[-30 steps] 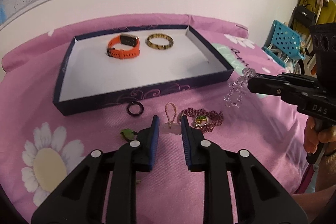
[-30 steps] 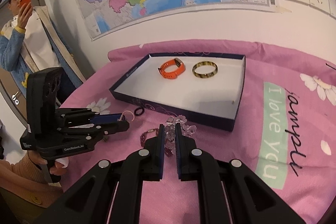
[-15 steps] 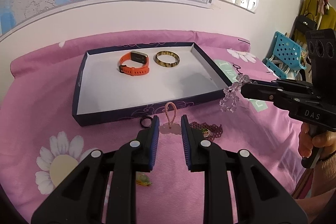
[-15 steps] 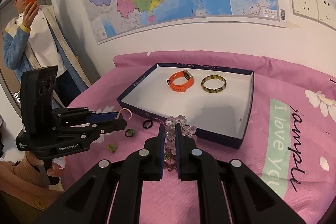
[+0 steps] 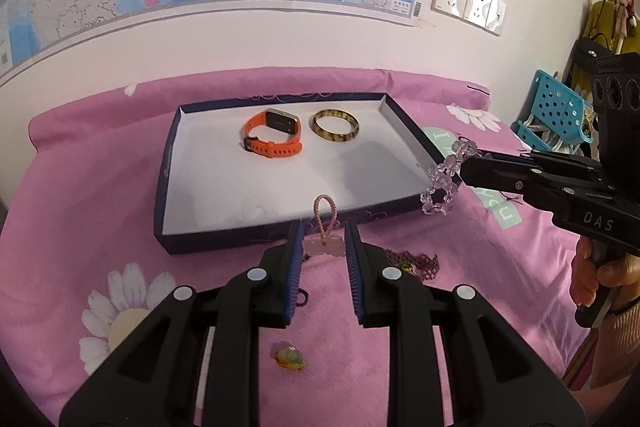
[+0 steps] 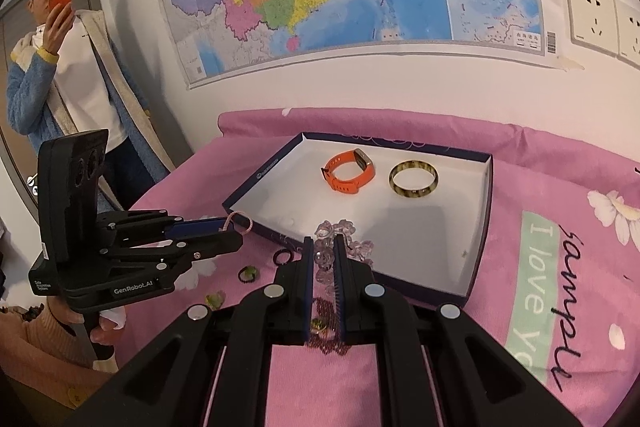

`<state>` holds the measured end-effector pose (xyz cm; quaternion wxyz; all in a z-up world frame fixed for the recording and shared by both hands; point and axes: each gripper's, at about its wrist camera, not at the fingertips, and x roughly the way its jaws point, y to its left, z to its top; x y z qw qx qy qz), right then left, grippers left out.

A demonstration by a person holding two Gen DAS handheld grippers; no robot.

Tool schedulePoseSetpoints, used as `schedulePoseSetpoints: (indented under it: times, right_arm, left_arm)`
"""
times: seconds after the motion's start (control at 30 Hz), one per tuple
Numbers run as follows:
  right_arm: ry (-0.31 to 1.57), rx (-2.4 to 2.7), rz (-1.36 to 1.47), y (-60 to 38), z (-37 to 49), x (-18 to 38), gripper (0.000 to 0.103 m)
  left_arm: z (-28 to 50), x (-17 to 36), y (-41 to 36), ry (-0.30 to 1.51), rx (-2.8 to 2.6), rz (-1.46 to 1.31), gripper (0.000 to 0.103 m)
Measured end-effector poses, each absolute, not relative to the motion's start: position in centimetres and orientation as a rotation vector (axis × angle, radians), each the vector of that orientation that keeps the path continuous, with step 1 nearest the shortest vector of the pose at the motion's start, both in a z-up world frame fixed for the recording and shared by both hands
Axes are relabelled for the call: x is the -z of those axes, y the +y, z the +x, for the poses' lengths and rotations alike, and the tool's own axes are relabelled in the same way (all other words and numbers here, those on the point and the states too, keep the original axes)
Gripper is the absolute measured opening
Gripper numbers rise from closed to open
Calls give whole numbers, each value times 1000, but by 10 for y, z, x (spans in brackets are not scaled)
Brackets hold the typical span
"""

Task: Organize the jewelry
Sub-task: 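Carry the charm and crystal bracelet into the box lid and open both grippers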

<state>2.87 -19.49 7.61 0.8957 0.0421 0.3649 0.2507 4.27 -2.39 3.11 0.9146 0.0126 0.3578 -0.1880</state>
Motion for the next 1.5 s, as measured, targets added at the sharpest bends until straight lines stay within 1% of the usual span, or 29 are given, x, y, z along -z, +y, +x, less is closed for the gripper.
schedulePoseSetpoints:
  times: [0.4, 1.5]
  right_arm:
    - [748, -513, 72, -190, 55, -83, 8]
    - [849, -450, 59, -184, 130, -44, 8]
  left_arm:
    - [69, -38, -15, 719, 342, 30, 21]
    - [135, -10, -25, 809, 291, 54, 21]
